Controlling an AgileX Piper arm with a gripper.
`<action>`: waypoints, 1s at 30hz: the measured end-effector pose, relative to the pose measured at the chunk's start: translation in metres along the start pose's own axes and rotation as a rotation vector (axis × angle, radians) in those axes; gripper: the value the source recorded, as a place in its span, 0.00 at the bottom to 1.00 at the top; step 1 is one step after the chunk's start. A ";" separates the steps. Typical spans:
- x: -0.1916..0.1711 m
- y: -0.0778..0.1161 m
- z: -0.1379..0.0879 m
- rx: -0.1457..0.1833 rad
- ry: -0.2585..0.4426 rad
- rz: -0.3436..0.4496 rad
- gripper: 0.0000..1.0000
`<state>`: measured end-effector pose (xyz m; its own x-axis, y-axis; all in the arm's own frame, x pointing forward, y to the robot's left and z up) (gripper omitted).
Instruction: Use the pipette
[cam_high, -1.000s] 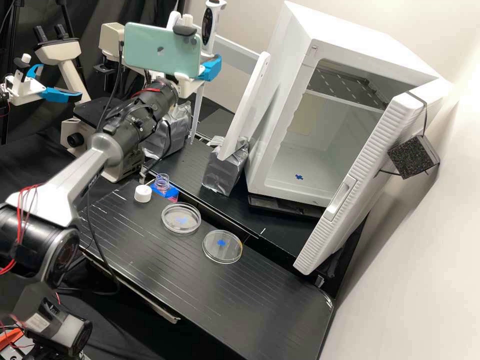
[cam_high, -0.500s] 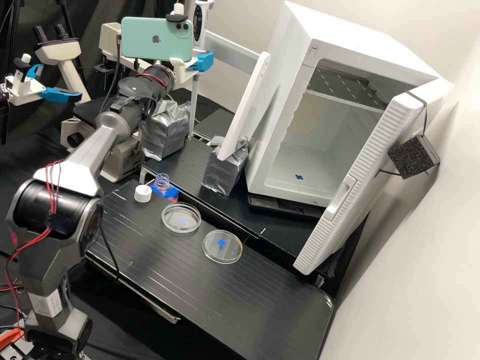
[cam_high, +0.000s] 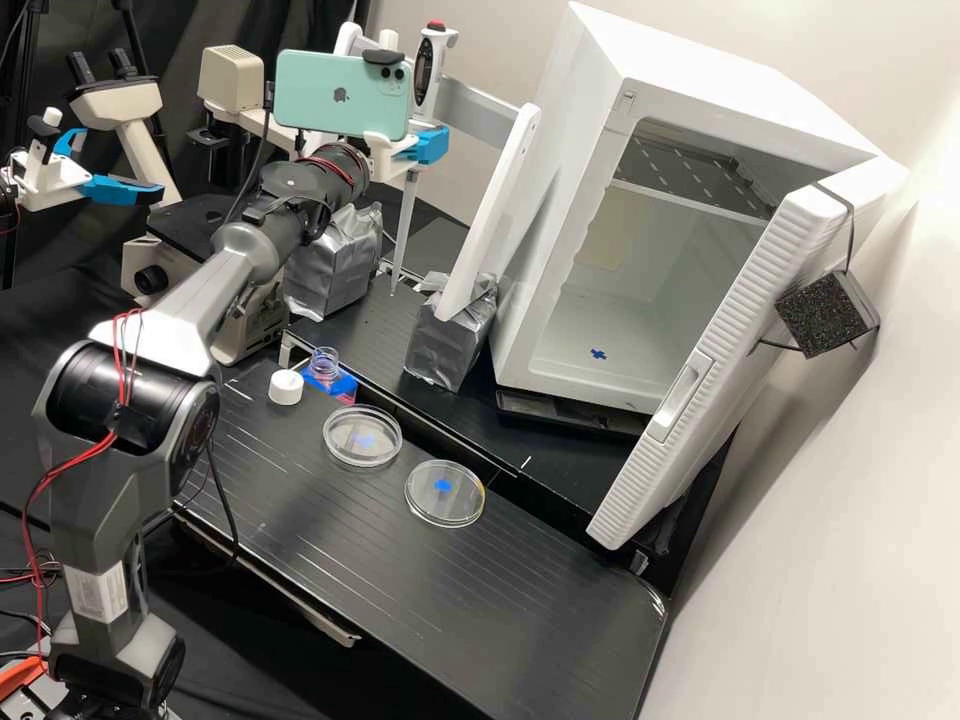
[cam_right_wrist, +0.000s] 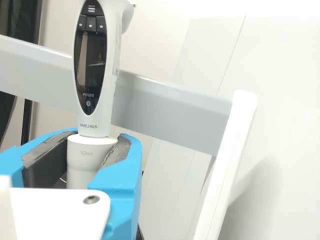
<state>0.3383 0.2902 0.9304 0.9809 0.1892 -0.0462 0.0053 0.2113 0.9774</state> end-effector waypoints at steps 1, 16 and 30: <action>0.001 -0.001 0.000 0.012 -0.002 -0.003 0.00; 0.003 -0.009 0.004 0.027 0.009 -0.035 0.00; 0.004 -0.026 0.006 0.021 0.003 -0.084 0.00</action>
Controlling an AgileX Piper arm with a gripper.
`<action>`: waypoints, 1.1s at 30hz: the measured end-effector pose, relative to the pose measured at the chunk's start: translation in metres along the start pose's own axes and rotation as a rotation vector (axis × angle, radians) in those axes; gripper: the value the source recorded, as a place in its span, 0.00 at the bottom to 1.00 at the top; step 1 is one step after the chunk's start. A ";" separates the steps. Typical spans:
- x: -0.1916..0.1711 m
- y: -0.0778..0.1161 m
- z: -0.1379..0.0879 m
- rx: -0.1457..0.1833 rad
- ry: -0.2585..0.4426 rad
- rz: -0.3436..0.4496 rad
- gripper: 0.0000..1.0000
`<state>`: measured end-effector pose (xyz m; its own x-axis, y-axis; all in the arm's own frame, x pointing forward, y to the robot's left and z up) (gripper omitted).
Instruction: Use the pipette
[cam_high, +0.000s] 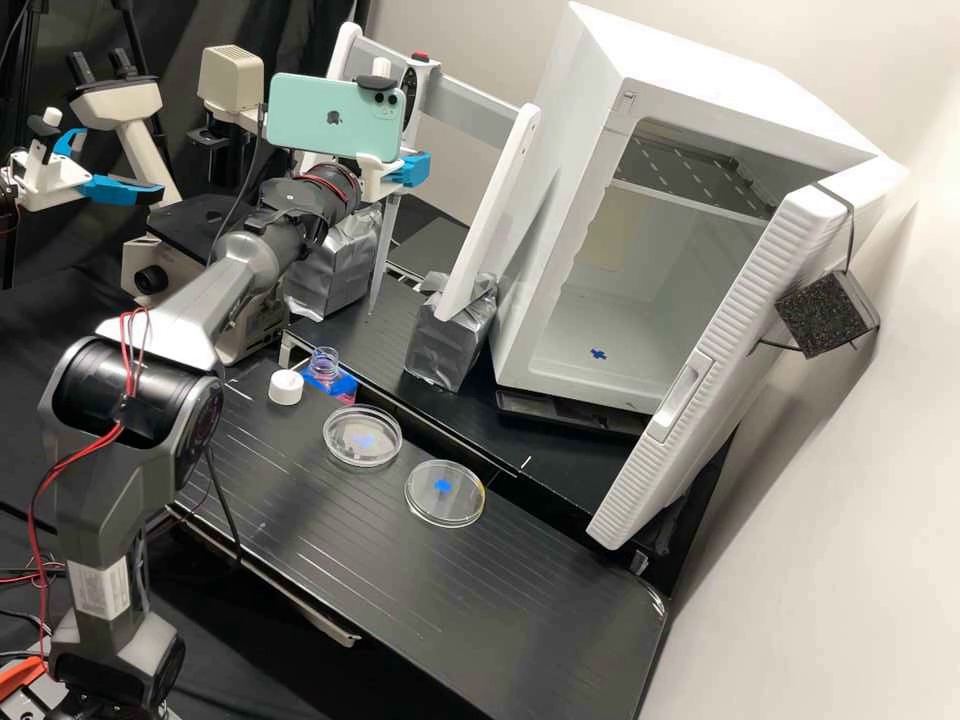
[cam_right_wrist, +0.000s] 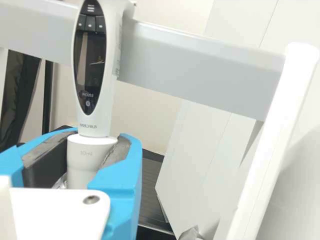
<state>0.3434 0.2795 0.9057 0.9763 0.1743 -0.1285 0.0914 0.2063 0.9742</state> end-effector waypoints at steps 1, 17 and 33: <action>0.000 0.000 0.000 0.000 -0.001 -0.001 0.00; 0.001 -0.006 0.001 -0.002 -0.002 -0.018 1.00; -0.032 -0.032 0.023 0.012 0.010 -0.034 1.00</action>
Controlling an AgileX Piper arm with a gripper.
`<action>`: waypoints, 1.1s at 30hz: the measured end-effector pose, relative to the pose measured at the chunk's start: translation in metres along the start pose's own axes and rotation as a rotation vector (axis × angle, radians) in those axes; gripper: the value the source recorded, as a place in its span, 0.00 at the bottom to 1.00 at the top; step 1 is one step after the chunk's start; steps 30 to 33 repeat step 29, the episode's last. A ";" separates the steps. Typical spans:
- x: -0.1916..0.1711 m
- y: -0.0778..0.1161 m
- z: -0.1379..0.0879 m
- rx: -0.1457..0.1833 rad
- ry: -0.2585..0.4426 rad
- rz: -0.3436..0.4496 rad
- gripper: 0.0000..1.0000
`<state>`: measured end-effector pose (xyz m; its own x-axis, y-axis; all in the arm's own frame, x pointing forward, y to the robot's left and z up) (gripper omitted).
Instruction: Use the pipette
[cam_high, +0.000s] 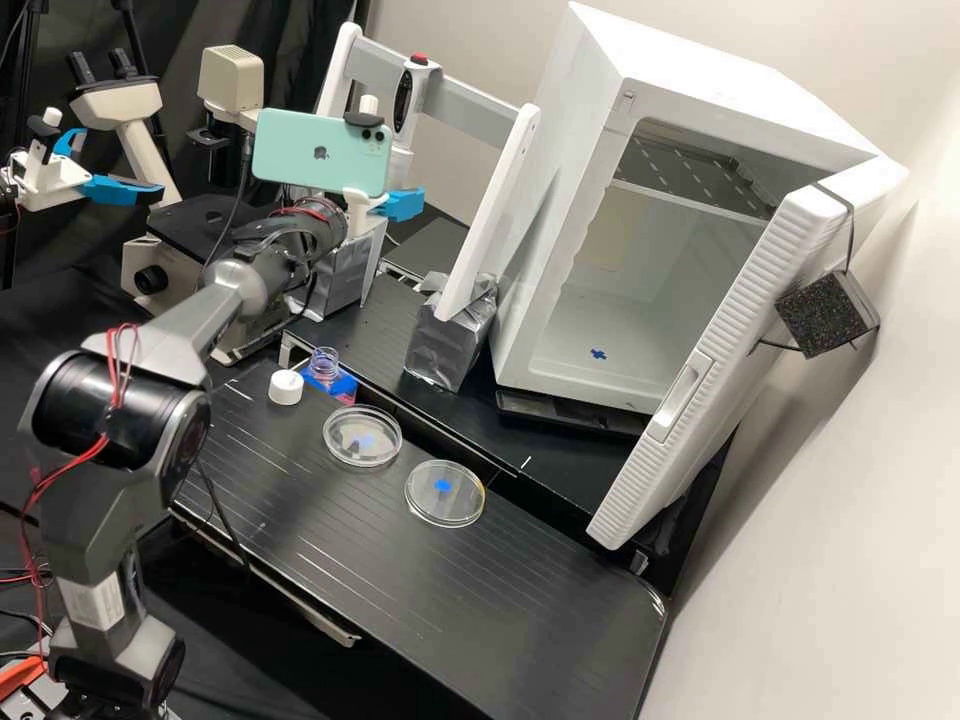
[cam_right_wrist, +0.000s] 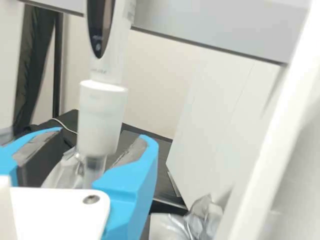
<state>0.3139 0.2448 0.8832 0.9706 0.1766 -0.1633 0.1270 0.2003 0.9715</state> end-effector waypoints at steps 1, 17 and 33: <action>-0.007 0.000 0.002 0.010 0.004 0.029 1.00; -0.123 -0.047 0.067 0.080 0.225 0.537 1.00; -0.128 -0.080 0.100 0.204 0.209 0.423 1.00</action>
